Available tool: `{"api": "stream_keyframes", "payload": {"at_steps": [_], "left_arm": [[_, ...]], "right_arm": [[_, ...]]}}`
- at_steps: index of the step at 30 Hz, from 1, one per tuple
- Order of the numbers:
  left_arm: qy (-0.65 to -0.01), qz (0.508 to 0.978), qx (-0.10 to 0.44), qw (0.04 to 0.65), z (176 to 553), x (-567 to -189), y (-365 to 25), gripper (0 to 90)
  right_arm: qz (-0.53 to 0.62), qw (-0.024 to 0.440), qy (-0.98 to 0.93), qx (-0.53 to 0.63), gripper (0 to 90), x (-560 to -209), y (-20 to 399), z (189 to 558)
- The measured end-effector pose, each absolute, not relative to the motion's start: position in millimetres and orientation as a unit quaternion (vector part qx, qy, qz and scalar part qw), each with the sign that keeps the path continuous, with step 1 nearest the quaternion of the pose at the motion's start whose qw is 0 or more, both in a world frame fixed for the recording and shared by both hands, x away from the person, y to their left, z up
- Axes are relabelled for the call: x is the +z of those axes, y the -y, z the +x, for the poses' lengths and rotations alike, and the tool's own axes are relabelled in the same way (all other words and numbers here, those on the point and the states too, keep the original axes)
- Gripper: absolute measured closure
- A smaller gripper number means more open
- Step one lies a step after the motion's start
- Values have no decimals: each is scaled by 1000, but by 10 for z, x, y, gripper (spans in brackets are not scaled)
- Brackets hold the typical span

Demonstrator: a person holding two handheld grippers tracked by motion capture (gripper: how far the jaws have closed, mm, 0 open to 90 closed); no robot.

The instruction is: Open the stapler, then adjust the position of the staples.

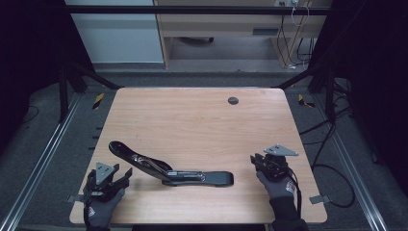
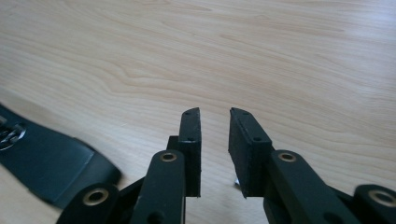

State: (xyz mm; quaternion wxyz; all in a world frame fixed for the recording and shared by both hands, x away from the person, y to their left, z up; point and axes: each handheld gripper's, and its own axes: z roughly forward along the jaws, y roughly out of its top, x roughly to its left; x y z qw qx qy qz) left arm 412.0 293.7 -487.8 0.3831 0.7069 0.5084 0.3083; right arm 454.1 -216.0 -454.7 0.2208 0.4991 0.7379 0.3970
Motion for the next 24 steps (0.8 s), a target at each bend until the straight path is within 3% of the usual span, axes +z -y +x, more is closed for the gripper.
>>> {"api": "stream_keyframes", "payload": {"at_steps": [24], "left_arm": [[-523, 699, 312, 375, 4105, -4902, -2979, 492]], "right_arm": [[540, 212, -752, 313, 754, -4743, 2321, 4858]]}}
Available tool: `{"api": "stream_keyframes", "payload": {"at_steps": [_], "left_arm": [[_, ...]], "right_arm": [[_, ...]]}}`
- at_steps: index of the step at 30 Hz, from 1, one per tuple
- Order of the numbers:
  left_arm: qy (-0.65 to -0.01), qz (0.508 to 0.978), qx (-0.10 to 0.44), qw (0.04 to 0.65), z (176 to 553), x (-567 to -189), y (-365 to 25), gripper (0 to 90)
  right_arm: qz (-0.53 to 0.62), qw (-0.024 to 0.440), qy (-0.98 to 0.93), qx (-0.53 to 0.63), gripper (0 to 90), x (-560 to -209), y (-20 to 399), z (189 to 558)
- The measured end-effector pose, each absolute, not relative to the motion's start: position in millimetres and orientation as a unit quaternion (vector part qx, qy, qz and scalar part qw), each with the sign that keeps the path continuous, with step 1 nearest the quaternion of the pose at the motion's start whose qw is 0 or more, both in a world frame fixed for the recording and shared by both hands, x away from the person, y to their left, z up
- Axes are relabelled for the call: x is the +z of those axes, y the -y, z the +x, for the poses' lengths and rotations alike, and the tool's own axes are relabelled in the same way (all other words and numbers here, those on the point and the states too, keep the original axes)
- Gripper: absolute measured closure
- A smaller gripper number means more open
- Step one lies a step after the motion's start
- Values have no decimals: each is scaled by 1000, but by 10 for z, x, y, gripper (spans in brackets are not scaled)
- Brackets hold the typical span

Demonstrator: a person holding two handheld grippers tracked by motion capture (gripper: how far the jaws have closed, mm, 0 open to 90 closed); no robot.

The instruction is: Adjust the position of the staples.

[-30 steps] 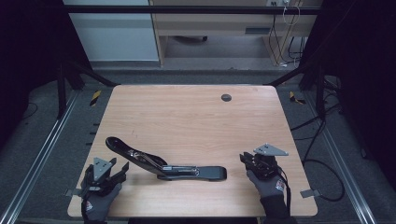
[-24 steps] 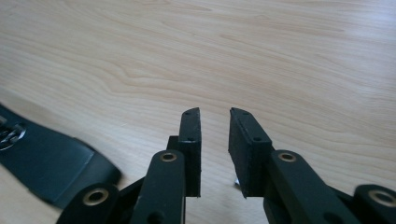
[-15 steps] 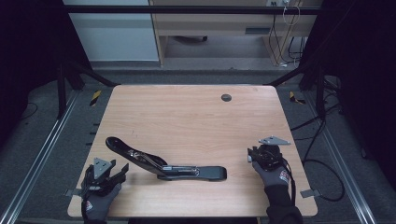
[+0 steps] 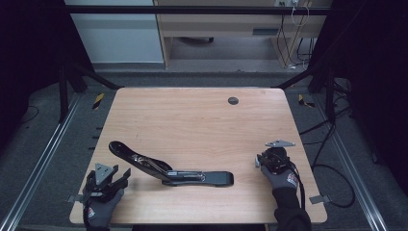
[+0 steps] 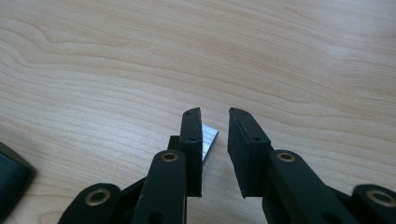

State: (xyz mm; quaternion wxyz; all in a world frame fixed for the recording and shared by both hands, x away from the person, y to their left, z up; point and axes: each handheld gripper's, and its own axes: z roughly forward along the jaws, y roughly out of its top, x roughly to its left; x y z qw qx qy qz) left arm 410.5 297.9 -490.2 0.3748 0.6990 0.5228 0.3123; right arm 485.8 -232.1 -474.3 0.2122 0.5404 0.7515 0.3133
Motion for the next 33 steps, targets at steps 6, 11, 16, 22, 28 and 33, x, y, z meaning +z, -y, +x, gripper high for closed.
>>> {"api": "stream_keyframes", "payload": {"at_steps": [6, 11, 16, 22, 28, 33], "left_arm": [[-524, 697, 317, 374, 4099, -4898, -2987, 527], [-522, 697, 326, 368, 4096, -4894, -2983, 540], [-516, 703, 329, 362, 4098, -4900, -2970, 551], [-516, 705, 324, 363, 4097, -4903, -2979, 559], [-517, 707, 321, 360, 4100, -4912, -2977, 538], [-517, 710, 316, 359, 4104, -4916, -2973, 526]], "right_arm": [[541, 205, -757, 305, 748, -4812, 2263, 4887], [544, 204, -757, 299, 733, -4841, 2260, 4909], [545, 200, -758, 297, 721, -4862, 2252, 4936], [545, 196, -759, 296, 761, -4877, 2237, 4945], [540, 196, -764, 293, 779, -4872, 2242, 4950], [530, 189, -772, 296, 778, -4870, 2247, 4941]]}}
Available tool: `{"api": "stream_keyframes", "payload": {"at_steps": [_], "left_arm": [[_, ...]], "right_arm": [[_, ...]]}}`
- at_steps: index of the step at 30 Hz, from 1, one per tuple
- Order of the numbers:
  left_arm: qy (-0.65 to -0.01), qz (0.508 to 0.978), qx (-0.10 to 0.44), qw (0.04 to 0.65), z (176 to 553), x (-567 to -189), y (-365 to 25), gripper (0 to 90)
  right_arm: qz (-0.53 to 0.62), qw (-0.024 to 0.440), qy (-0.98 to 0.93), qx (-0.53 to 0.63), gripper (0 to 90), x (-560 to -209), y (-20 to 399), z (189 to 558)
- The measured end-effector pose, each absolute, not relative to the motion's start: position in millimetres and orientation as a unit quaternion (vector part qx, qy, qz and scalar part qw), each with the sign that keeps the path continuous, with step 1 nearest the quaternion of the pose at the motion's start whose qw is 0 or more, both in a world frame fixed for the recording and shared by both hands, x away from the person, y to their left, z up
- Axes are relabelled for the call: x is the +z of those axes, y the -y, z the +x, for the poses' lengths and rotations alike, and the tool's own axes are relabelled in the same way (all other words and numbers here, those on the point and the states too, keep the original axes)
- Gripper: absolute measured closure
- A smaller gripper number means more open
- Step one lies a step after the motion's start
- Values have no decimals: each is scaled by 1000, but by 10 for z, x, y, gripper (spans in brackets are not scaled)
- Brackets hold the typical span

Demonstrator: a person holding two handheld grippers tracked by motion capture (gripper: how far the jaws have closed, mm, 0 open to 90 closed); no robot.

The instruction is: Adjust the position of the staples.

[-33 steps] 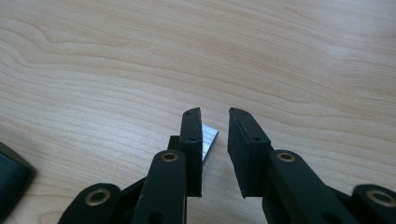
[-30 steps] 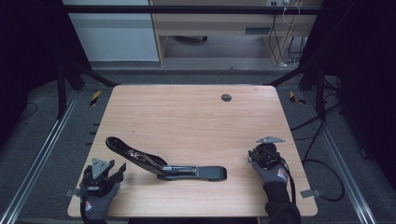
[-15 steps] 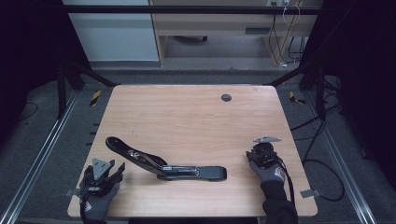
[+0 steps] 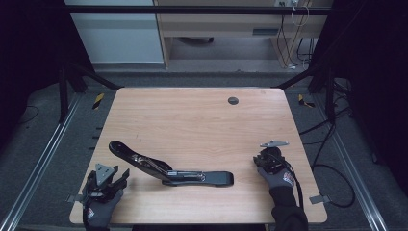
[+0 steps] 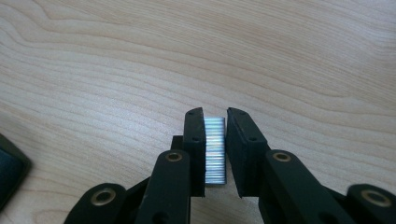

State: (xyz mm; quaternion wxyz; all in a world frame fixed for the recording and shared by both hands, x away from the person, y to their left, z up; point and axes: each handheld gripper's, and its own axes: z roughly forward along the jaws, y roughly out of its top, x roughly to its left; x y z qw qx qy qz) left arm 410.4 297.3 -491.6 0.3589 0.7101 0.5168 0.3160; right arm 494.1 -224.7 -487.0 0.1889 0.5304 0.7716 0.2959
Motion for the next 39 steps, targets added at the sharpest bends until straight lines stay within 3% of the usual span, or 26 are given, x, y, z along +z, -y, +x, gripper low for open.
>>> {"api": "stream_keyframes", "payload": {"at_steps": [9, 39], "left_arm": [[-518, 712, 312, 357, 4106, -4921, -2966, 516], [-517, 716, 310, 353, 4109, -4927, -2958, 514]], "right_arm": [[529, 184, -776, 288, 724, -4819, 2288, 4915], [523, 161, -798, 253, 778, -4795, 2244, 5007]]}}
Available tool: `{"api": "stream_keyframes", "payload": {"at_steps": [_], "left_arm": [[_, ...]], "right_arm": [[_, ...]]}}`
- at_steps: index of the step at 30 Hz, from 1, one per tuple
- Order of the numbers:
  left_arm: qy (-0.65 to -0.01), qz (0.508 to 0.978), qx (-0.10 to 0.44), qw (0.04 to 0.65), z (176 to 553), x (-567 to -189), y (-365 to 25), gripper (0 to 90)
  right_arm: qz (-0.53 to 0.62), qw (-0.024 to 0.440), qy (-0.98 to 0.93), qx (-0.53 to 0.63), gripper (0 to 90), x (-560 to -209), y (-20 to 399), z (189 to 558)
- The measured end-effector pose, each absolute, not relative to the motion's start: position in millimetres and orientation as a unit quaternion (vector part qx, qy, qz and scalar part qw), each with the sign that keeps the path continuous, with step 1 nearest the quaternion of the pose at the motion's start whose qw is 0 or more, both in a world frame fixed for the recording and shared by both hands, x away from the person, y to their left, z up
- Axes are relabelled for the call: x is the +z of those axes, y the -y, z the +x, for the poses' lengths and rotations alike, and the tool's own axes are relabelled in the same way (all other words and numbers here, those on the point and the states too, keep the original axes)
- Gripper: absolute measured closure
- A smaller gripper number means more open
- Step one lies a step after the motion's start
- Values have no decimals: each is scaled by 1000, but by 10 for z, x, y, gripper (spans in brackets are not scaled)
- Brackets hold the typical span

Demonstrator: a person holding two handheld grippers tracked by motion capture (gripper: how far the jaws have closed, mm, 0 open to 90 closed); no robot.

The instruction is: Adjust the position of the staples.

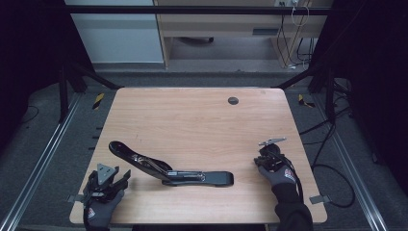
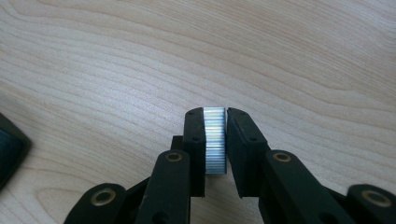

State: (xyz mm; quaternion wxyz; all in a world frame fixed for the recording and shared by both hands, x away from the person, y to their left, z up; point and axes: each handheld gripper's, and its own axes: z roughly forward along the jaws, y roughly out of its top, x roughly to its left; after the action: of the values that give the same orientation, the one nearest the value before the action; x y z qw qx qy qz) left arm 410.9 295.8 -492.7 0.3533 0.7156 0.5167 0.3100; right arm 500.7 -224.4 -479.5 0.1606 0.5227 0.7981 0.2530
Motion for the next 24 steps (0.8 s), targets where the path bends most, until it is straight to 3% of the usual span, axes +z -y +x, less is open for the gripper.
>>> {"api": "stream_keyframes", "payload": {"at_steps": [24], "left_arm": [[-514, 719, 309, 351, 4109, -4929, -2951, 513]], "right_arm": [[444, 137, -822, 329, 782, -4427, 2183, 4861]]}}
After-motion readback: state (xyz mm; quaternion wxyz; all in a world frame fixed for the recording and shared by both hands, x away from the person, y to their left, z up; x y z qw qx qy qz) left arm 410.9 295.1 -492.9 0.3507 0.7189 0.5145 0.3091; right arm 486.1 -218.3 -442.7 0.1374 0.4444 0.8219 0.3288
